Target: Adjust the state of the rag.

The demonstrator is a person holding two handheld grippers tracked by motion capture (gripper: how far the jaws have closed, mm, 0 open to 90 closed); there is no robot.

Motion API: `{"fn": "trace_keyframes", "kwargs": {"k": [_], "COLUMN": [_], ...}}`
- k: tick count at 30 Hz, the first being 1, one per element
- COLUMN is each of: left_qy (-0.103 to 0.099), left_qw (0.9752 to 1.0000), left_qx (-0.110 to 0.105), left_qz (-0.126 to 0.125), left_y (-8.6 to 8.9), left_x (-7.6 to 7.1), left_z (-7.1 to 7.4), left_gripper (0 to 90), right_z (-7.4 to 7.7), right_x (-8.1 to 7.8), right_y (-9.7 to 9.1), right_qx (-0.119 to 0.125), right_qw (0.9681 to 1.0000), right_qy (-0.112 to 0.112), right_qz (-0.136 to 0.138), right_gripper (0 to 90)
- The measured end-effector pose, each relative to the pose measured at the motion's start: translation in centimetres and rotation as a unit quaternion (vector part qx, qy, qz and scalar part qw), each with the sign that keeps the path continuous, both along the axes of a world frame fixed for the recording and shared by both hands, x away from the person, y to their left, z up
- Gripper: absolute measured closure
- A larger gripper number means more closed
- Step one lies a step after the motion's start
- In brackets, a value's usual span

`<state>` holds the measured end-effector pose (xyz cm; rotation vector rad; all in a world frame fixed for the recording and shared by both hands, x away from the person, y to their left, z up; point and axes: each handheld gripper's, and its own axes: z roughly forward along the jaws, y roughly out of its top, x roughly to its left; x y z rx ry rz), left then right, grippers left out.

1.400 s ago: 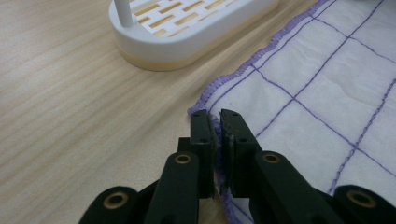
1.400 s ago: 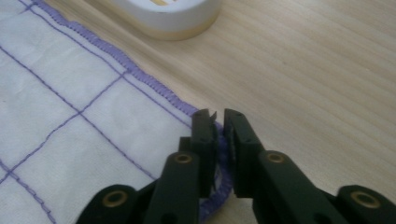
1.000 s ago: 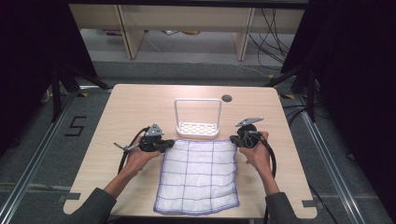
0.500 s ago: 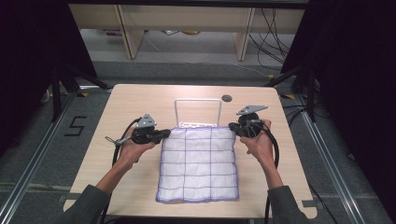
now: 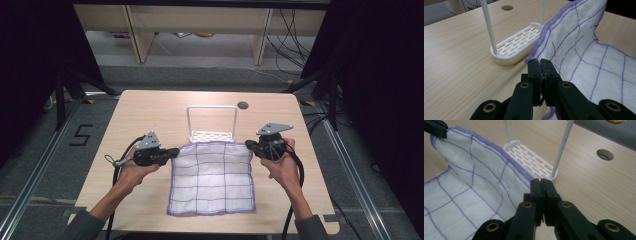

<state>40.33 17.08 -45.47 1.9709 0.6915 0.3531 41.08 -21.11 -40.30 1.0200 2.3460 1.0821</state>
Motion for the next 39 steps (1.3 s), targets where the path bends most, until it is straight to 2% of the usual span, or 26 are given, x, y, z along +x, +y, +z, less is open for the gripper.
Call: {"fn": "trace_keyframes", "kwargs": {"k": [5, 7, 8, 9, 10, 11, 12, 13, 14, 16, 20, 23, 27, 29, 30, 32, 35, 37, 38, 39], "left_qy": [-0.002, -0.003, -0.002, 0.000, 0.000, 0.002, 0.002, 0.004, 0.007, 0.006, 0.015, 0.014, 0.008, 0.010, 0.008, 0.013, 0.015, 0.014, 0.020, 0.014], "left_qw": [0.9998, 0.9997, 0.9996, 0.9996, 0.9996, 0.9994, 0.9995, 0.9994, 0.9994, 0.9992, 0.9990, 0.9986, 0.9964, 0.9962, 0.9955, 0.9951, 0.9933, 0.9928, 0.9913, 0.9911], "left_qx": [0.000, -0.001, -0.003, -0.004, -0.003, -0.005, -0.002, -0.004, -0.007, -0.002, -0.003, 0.014, 0.041, 0.040, 0.050, 0.053, 0.070, 0.071, 0.076, 0.081], "left_qz": [-0.017, -0.023, -0.026, -0.029, -0.029, -0.034, -0.032, -0.034, -0.033, -0.039, -0.041, -0.050, -0.073, -0.076, -0.080, -0.082, -0.091, -0.096, -0.105, -0.105], "left_y": [0.2, 0.4, 0.5, 0.6, 0.6, 0.7, 0.7, 0.8, 0.9, 1.1, 1.1, 0.8, 0.3, 0.0, 0.1, -0.1, -0.2, -0.3, -0.3, -0.3], "left_x": [-2.0, -2.7, -3.0, -3.3, -3.7, -3.9, -4.2, -4.4, -4.7, -5.0, -6.0, -7.0, -8.3, -8.8, -9.0, -9.4, -9.7, -10.0, -10.2, -10.4], "left_z": [-0.3, -0.3, -0.4, -0.5, -0.5, -0.7, -0.7, -0.9, -1.0, -1.1, -1.8, -2.5, -3.3, -3.7, -3.8, -4.3, -4.9, -5.2, -5.1, -5.3], "left_gripper": [86.2, 86.1, 86.1, 86.1, 86.1, 86.1, 86.1, 86.0, 86.1, 86.0, 85.9, 85.6, 85.1, 85.0, 84.9, 84.5, 84.0, 83.1, 82.3, 81.3], "right_z": [-0.7, -1.0, -1.1, -1.2, -1.3, -1.4, -1.4, -1.5, -1.5, -1.7, -2.2, -3.0, -4.2, -4.7, -4.9, -5.4, -6.0, -6.4, -6.6, -6.9], "right_x": [-2.0, -2.5, -2.7, -2.8, -3.2, -3.2, -3.5, -3.5, -3.8, -4.2, -5.5, -6.5, -7.4, -8.0, -8.2, -8.7, -9.3, -9.7, -10.0, -10.1], "right_y": [-0.1, -0.2, -0.2, -0.2, -0.2, -0.2, -0.2, -0.2, -0.1, -0.1, 0.1, 0.1, 0.0, -0.2, -0.2, -0.1, -0.2, -0.3, -0.4, -0.5], "right_qx": [-0.004, -0.007, -0.004, -0.006, -0.002, -0.003, -0.001, -0.003, -0.003, -0.003, -0.004, -0.010, -0.012, -0.015, -0.016, -0.018, -0.026, -0.027, -0.028, -0.028], "right_qw": [0.9999, 0.9998, 0.9999, 0.9998, 0.9999, 0.9999, 0.9999, 0.9998, 0.9998, 0.9995, 0.9995, 0.9993, 0.9989, 0.9987, 0.9987, 0.9984, 0.9979, 0.9972, 0.9970, 0.9971], "right_qy": [0.003, -0.005, 0.001, -0.007, 0.006, -0.002, 0.005, -0.003, 0.001, -0.010, -0.001, 0.006, 0.012, 0.019, 0.019, 0.029, 0.032, 0.042, 0.045, 0.040], "right_qz": [0.011, 0.019, 0.013, 0.020, 0.013, 0.016, 0.015, 0.019, 0.019, 0.029, 0.032, 0.037, 0.043, 0.046, 0.045, 0.045, 0.050, 0.056, 0.056, 0.058], "right_gripper": [88.8, 88.8, 88.8, 88.8, 88.8, 88.8, 88.8, 88.8, 88.8, 88.8, 88.8, 88.7, 88.6, 88.6, 88.6, 88.5, 88.3, 88.0, 87.9, 87.7]}}
